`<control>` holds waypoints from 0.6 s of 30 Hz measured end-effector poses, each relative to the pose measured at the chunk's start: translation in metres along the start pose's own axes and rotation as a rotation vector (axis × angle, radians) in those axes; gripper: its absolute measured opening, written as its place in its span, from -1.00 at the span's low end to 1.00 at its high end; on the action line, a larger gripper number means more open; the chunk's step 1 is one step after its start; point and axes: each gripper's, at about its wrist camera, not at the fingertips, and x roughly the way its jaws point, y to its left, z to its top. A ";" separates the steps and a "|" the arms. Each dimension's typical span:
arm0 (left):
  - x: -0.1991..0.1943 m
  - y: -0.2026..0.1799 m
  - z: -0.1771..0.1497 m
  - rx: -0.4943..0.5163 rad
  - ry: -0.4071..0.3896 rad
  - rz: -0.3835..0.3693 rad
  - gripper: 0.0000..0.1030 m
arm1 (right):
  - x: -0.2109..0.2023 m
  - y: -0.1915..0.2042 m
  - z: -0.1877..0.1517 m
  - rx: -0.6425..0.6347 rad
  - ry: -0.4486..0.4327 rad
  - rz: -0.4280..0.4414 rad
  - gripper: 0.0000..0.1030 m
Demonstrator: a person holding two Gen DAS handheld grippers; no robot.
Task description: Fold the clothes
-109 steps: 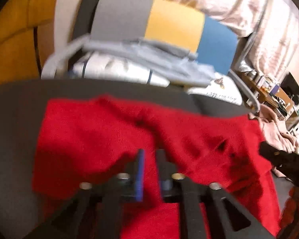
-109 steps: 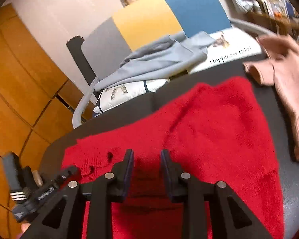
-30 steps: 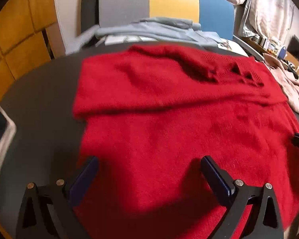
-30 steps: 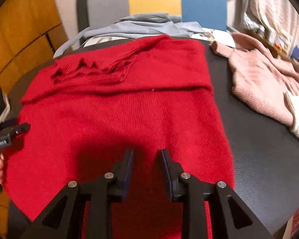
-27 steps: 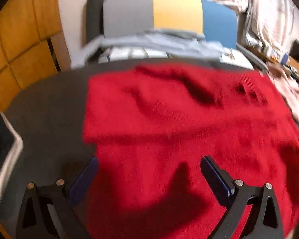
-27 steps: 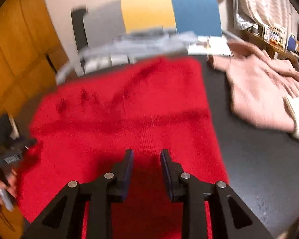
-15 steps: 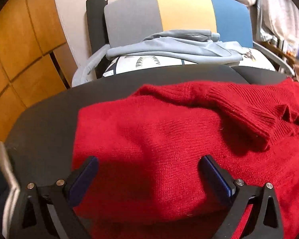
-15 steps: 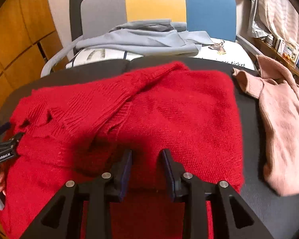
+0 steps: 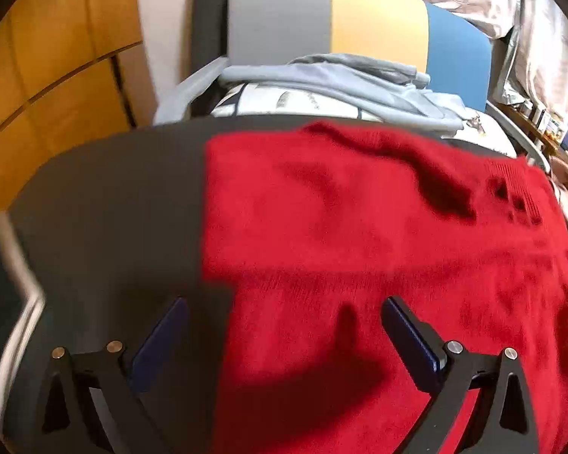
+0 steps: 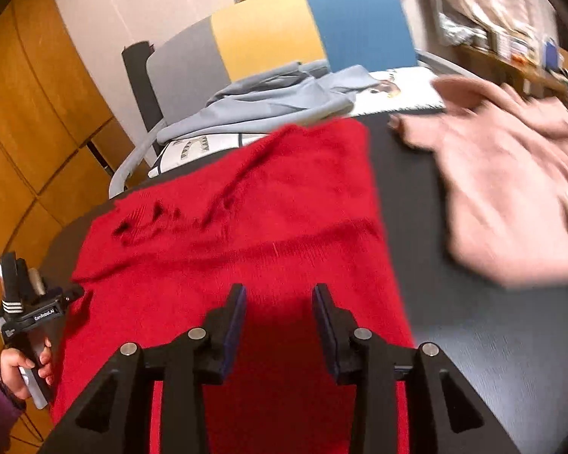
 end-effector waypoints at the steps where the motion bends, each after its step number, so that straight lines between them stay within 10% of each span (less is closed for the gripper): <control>1: -0.006 0.002 -0.010 -0.010 0.007 0.010 1.00 | -0.007 0.001 -0.012 -0.005 0.008 -0.014 -0.25; 18: -0.077 0.035 -0.129 -0.158 0.108 0.084 1.00 | -0.070 -0.017 -0.115 -0.069 0.059 -0.179 -0.18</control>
